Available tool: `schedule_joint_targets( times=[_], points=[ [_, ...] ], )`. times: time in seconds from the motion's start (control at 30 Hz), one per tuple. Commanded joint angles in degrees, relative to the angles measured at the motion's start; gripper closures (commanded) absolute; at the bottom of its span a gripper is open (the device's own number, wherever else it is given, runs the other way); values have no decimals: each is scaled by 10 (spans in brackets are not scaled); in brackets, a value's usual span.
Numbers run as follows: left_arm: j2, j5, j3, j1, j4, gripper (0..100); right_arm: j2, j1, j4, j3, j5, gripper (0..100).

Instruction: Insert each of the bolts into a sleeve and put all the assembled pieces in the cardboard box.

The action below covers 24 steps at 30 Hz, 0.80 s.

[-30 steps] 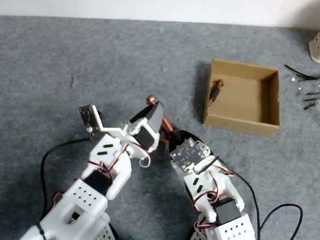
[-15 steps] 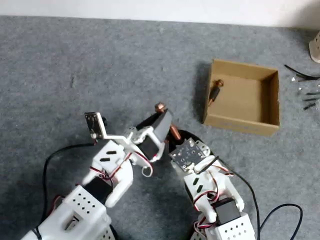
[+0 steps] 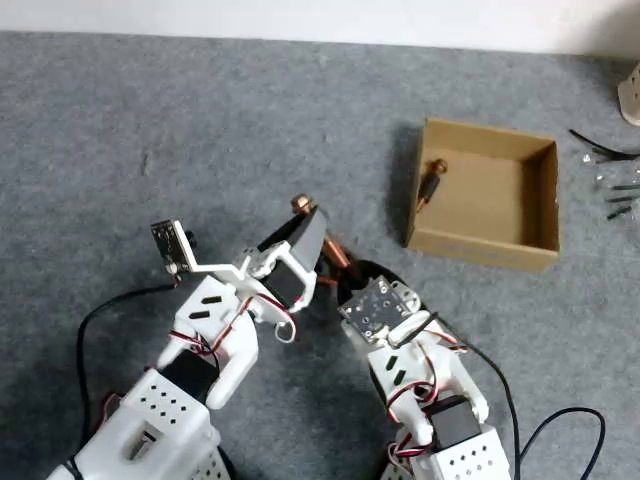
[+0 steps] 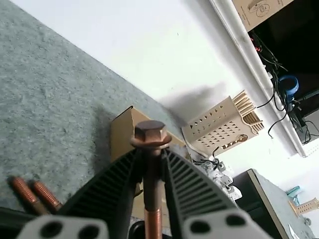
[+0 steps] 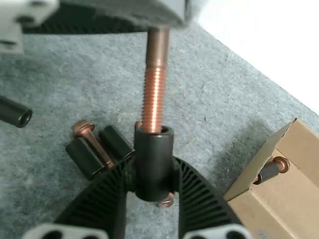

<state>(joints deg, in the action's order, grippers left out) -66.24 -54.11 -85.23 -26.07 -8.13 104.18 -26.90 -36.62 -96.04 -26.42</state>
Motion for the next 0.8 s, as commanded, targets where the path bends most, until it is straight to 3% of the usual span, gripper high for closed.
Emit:
schedule_joint_targets(
  times=[0.0,0.77],
  points=[
    [-11,-4,27,6,-1,994,10,-5,16,-53,-7,993],
    [-10,-2,2,22,-2,994,11,-5,16,-53,-6,993]
  ],
)
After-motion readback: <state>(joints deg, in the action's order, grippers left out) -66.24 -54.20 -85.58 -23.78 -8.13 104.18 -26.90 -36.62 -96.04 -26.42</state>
